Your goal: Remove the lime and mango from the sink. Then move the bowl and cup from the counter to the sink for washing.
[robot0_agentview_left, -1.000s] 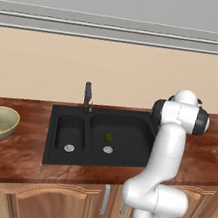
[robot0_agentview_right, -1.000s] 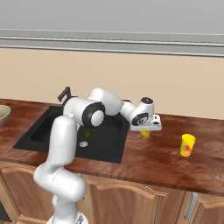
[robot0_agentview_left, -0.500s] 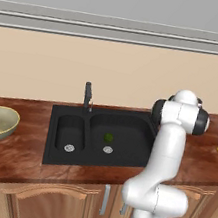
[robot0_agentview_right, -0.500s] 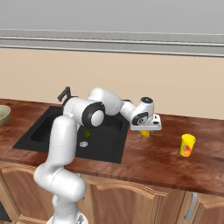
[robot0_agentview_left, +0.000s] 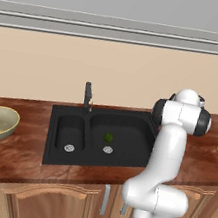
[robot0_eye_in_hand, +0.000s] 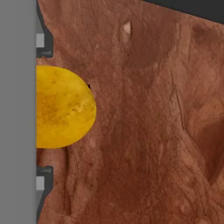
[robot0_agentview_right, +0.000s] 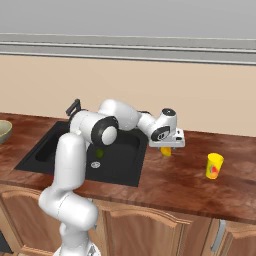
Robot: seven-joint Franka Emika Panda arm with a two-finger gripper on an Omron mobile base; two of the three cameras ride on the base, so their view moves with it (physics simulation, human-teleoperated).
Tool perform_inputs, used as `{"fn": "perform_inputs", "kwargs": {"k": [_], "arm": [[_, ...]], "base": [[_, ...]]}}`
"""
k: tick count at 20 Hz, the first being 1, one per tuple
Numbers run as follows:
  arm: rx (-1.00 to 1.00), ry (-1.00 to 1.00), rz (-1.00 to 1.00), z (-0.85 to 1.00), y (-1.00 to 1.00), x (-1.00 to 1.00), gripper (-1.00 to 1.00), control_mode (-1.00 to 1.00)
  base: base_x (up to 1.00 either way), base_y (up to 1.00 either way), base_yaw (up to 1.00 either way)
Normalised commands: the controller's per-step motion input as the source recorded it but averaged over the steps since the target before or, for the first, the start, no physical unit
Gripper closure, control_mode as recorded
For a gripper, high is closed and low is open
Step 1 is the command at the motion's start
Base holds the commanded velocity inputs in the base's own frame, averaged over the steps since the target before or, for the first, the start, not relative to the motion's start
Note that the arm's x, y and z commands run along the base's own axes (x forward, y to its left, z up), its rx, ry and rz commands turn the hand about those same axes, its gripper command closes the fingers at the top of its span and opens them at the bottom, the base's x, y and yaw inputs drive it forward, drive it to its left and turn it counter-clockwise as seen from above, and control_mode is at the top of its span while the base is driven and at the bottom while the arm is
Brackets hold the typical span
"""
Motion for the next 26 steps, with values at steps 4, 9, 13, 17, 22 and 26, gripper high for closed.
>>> {"fn": "perform_inputs", "kwargs": {"k": [4, 9, 13, 17, 22, 26], "arm": [[0.00, -0.15, 0.00, 0.27, 0.09, -0.25, -1.00, -1.00], [-0.01, -0.16, 0.00, 0.28, 0.14, -0.26, -1.00, -1.00], [-0.06, -0.11, 0.00, 0.22, 0.17, -0.22, -1.00, -1.00], [-0.12, -0.01, 0.00, 0.23, 0.19, -0.13, -1.00, -1.00], [-0.11, 0.04, 0.00, 0.28, 0.15, -0.06, -1.00, -1.00], [0.00, 0.19, 0.00, 0.32, 0.07, -0.01, -1.00, -1.00]], "base": [[0.00, 0.00, 0.00], [0.00, 0.00, 0.00], [0.00, 0.00, 0.00], [0.00, 0.00, 0.00], [0.00, 0.00, 0.00], [0.00, 0.00, 0.00]]}}
